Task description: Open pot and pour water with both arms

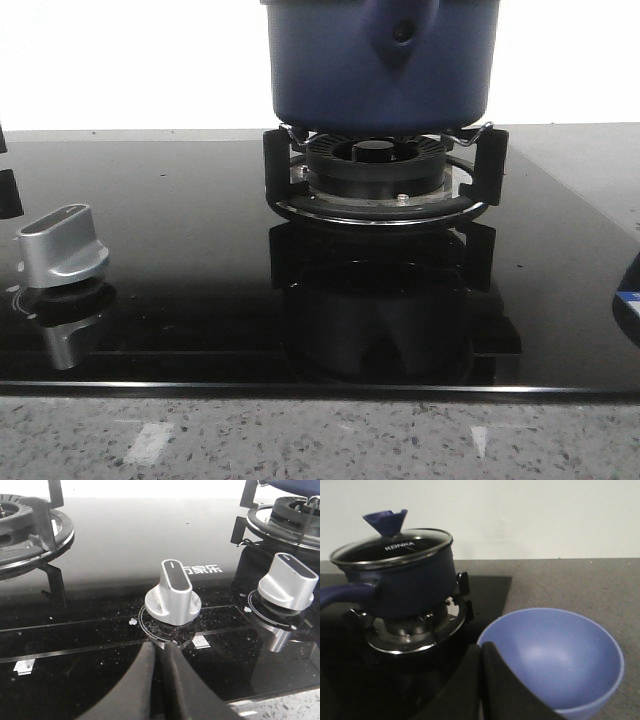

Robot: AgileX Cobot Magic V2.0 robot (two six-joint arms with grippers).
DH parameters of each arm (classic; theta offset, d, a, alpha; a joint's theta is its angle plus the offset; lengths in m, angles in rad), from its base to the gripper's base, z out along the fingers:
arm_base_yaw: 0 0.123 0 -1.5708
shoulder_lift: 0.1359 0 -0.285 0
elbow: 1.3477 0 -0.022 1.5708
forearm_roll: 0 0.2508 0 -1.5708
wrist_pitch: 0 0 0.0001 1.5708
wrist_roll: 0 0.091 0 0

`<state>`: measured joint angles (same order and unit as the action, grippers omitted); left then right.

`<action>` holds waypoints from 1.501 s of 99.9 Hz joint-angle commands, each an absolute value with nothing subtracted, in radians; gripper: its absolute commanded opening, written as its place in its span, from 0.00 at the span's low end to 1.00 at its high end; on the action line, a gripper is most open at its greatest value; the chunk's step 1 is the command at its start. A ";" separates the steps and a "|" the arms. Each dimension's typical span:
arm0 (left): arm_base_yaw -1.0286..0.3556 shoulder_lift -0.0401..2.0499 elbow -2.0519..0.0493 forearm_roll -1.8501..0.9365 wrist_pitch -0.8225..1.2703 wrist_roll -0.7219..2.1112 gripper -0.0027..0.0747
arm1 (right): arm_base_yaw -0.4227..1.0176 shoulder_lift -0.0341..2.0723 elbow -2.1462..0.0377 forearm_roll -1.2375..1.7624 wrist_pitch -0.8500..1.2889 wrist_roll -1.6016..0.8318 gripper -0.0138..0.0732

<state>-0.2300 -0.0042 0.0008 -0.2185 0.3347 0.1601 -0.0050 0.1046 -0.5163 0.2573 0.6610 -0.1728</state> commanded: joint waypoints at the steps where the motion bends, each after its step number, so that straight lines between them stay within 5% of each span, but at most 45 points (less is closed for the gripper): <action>1: -0.228 -0.031 0.031 -0.233 0.295 0.148 0.01 | -0.010 0.116 -0.493 0.170 0.565 -0.183 0.08; 38: -0.228 -0.031 0.031 -0.233 0.295 0.148 0.01 | -0.102 0.057 -0.102 0.155 0.097 -0.156 0.08; 65: -0.228 -0.031 0.031 -0.233 0.295 0.148 0.01 | -0.120 -0.029 0.038 0.000 0.100 0.084 0.08; 99: -0.228 -0.031 0.031 -0.233 0.295 0.148 0.01 | -0.131 -0.029 0.038 -0.063 0.315 0.086 0.08; 150: -0.228 -0.031 0.031 -0.233 0.295 0.148 0.01 | -0.131 -0.029 0.038 -0.076 0.313 0.086 0.08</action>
